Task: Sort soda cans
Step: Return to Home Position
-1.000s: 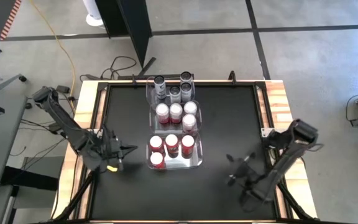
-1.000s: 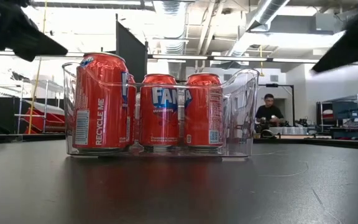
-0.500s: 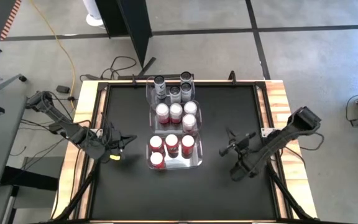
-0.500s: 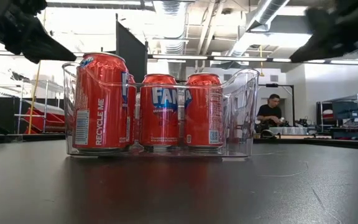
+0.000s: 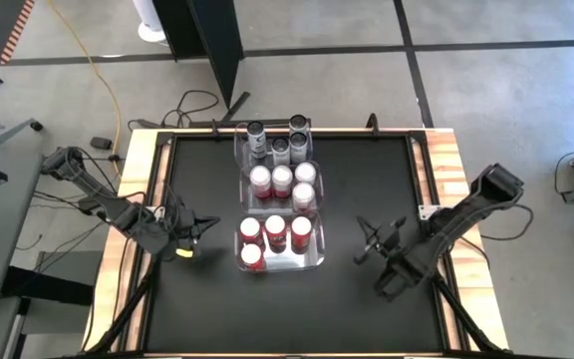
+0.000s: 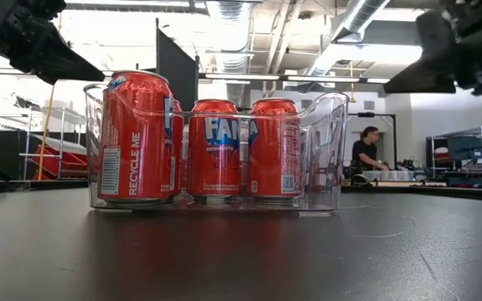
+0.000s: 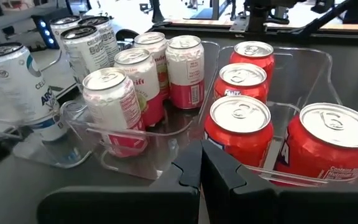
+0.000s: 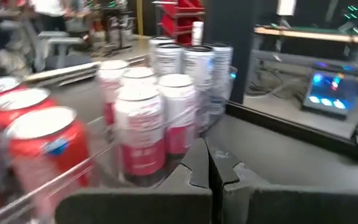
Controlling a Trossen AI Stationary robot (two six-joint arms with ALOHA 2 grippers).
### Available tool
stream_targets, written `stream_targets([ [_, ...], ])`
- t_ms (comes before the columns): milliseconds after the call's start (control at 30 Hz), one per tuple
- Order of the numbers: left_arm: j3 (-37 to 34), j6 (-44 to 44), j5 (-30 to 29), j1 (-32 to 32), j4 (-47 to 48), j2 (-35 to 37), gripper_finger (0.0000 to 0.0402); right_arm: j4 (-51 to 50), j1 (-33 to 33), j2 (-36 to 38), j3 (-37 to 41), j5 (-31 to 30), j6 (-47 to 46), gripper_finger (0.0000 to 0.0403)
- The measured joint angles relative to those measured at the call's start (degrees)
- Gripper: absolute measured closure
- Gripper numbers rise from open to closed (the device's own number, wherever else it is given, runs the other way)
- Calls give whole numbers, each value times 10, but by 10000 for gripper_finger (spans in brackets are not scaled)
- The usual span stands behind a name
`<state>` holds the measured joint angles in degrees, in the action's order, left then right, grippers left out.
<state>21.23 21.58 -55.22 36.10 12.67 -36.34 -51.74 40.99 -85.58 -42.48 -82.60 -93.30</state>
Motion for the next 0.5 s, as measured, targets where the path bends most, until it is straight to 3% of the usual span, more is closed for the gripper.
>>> stream_targets([
  [167,0,-76,67,-17,-71,0,401,88,38,28,0,36,167,403],
  [300,0,-142,126,-60,-117,0,401,217,46,65,0,97,367,403],
  [400,0,-170,175,-104,-126,0,401,376,23,93,0,192,579,403],
  [500,0,-200,239,-146,-150,0,401,584,-27,114,23,327,813,403],
])
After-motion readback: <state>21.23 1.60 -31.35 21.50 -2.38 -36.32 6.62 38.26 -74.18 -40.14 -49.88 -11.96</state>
